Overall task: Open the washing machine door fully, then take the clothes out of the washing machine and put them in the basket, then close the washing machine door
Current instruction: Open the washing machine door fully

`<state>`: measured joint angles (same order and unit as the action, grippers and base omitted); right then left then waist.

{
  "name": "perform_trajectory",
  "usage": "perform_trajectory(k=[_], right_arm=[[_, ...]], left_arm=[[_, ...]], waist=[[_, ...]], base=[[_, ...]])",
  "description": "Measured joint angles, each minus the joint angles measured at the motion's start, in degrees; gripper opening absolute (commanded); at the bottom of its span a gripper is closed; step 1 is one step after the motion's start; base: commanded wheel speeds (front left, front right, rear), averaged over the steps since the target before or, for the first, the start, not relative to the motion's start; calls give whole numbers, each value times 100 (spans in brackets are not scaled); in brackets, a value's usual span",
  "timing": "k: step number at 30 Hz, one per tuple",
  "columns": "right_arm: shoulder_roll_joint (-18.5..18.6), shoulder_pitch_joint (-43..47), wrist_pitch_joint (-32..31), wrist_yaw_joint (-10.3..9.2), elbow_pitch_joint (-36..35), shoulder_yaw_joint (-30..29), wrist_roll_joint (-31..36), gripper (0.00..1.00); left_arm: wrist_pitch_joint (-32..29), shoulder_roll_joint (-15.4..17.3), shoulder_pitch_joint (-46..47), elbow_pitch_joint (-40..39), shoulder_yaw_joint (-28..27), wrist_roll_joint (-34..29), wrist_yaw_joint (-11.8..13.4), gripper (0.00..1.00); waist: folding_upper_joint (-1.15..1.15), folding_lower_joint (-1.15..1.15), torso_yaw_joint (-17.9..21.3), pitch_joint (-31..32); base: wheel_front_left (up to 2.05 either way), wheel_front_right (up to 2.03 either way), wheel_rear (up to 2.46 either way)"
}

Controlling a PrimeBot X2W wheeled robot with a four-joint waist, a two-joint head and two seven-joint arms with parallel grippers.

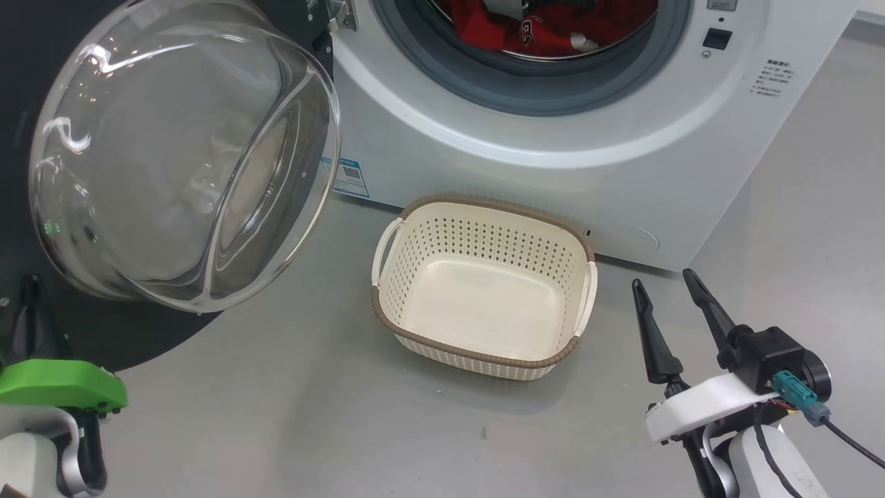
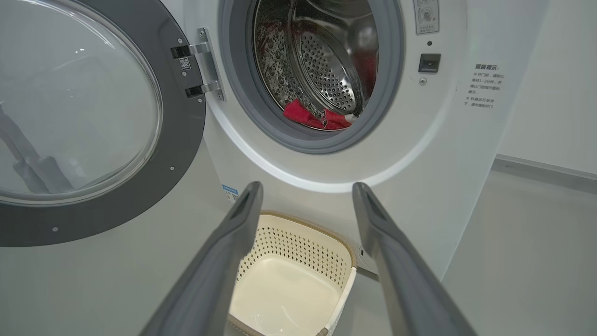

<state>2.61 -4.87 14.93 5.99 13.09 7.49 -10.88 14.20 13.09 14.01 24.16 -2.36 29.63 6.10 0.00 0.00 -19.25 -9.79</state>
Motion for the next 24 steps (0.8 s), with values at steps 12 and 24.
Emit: perform_trajectory(k=[12, 24], right_arm=[[0, -47, 0, 10, 31, 14, -37, 100], [-2, 86, 0, 43, 43, 47, -119, 100]], left_arm=[[24, -299, -281, -478, 23, -274, 0, 0], [24, -721, -1090, -1271, 290, -515, -13, 100]], waist=[[0, 0, 19, 171], [0, 0, 95, 409]], base=[[0, 0, 0], [0, 0, 0]])
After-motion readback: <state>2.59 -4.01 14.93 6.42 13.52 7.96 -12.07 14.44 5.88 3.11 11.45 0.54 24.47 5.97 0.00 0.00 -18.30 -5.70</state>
